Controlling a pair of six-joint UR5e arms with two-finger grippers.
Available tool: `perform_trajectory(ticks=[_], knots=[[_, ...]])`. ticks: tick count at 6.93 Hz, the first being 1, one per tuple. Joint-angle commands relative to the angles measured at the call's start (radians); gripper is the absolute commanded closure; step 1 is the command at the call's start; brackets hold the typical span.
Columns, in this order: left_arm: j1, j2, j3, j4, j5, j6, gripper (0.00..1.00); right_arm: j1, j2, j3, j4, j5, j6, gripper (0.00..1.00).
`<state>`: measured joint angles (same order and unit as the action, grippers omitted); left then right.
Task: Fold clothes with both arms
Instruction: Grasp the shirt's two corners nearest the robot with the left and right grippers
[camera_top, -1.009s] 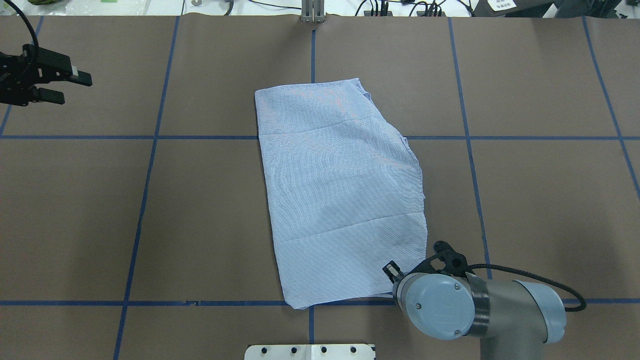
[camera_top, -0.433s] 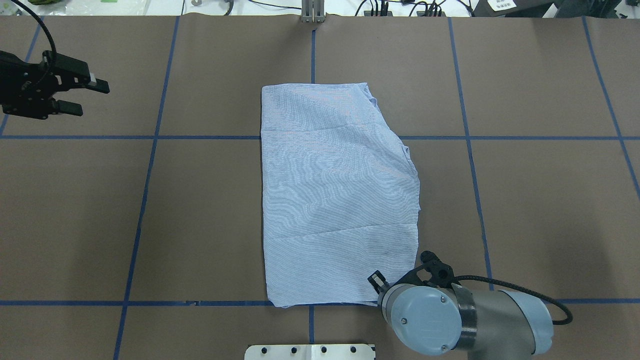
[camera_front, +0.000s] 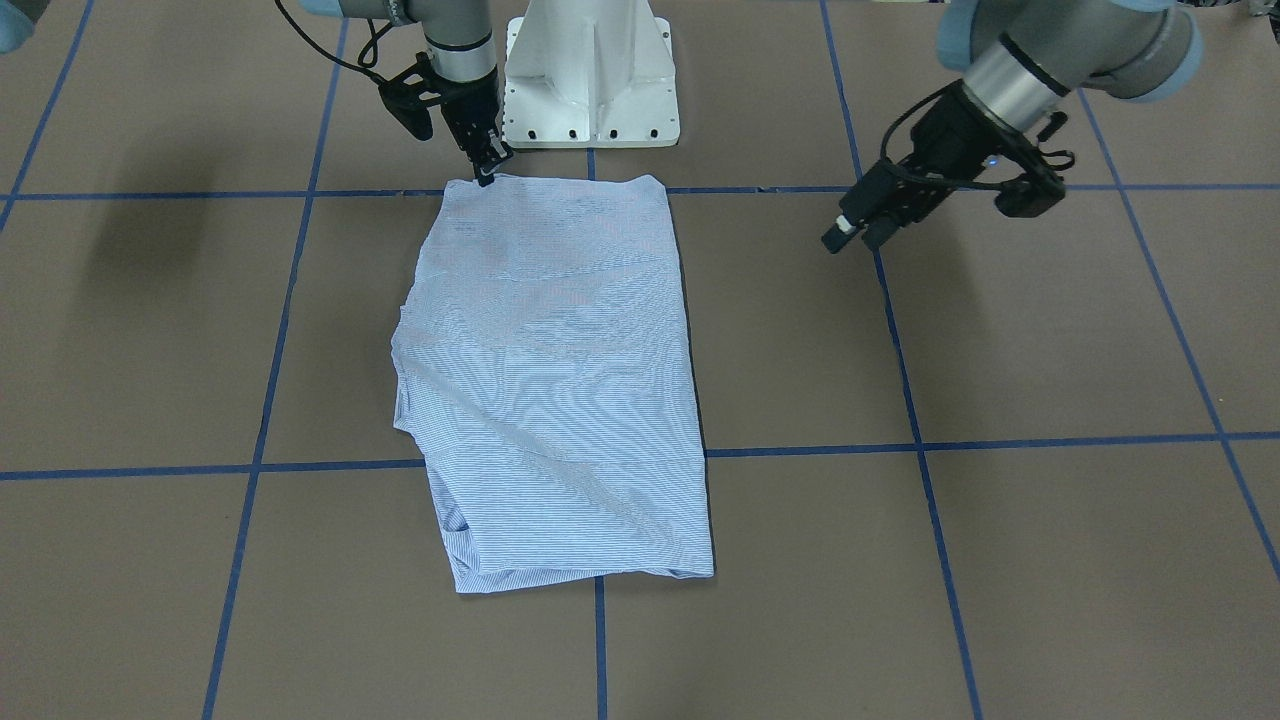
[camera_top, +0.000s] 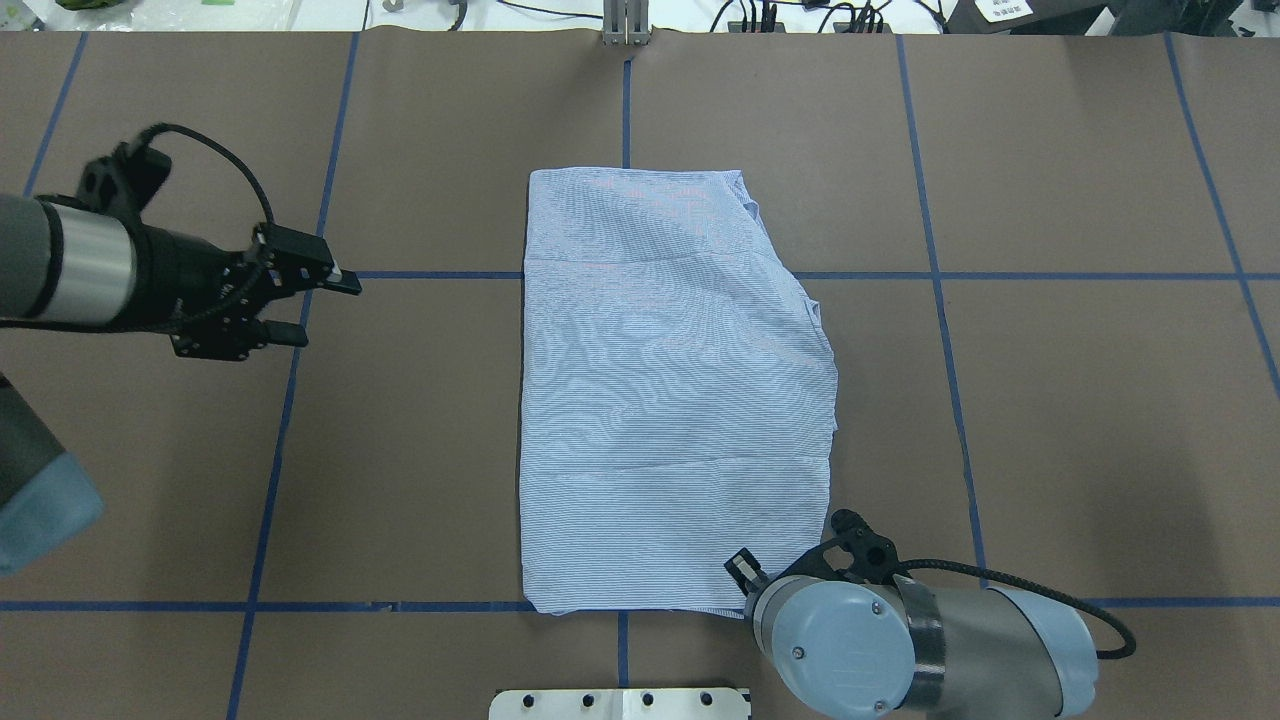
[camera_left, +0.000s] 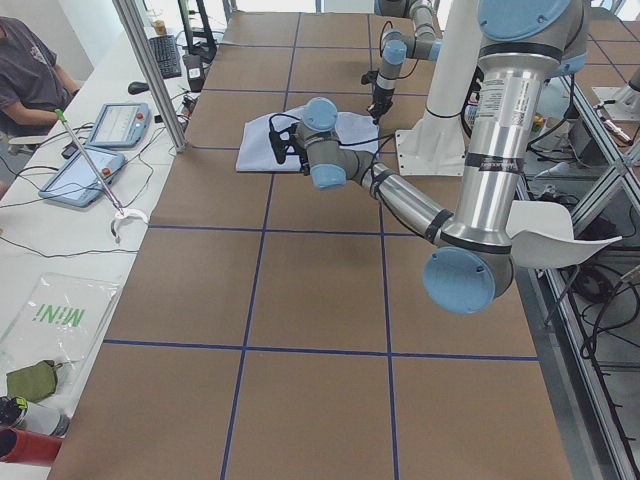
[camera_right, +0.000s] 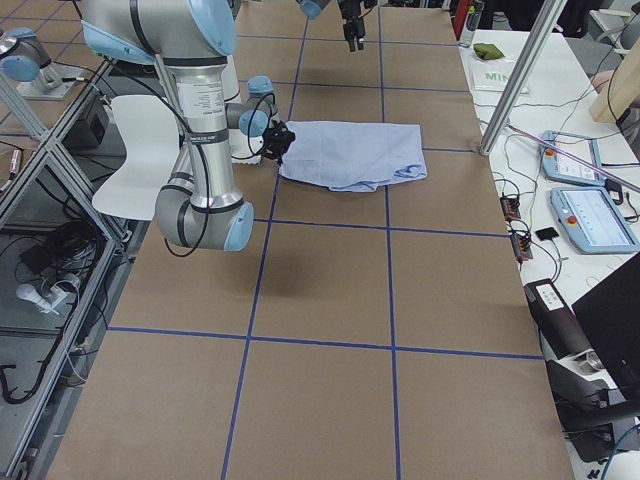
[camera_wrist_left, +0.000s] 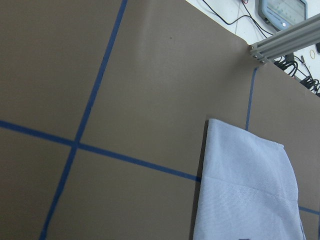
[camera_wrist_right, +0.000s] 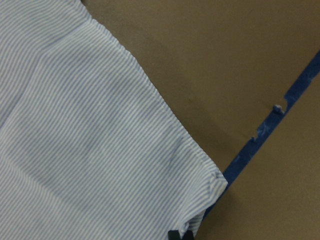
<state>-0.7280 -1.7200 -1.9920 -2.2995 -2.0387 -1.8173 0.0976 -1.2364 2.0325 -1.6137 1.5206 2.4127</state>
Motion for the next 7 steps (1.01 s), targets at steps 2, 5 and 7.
perform_trajectory(ticks=[2,5,7], knots=[[0.341,-0.004,0.004,0.002,0.269,-0.241,0.14,0.004,0.0,0.023,0.0,0.006,0.0,1.0],[0.522,-0.094,0.12,0.003,0.394,-0.356,0.17,0.005,-0.001,0.023,0.0,0.006,0.0,1.0],[0.544,-0.121,0.125,0.032,0.4,-0.361,0.21,0.005,-0.003,0.021,0.0,0.007,0.0,1.0]])
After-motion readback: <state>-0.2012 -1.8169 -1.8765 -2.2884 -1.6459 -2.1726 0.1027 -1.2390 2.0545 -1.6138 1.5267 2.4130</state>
